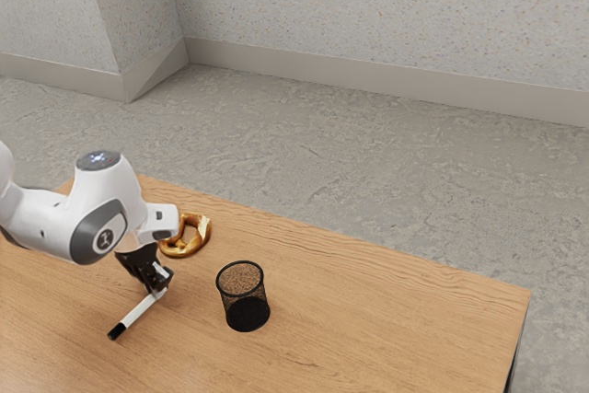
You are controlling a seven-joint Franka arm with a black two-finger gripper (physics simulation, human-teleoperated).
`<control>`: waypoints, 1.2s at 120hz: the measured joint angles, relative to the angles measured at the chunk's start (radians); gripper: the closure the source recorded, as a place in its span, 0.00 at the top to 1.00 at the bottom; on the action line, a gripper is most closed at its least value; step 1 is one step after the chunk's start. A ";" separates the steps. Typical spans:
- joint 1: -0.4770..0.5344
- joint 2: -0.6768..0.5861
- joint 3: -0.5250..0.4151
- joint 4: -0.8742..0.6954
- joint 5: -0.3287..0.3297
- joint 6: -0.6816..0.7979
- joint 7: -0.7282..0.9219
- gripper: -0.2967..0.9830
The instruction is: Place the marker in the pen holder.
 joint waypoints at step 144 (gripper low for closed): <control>-0.126 -0.102 -0.394 0.476 0.066 -0.536 -0.192 0.15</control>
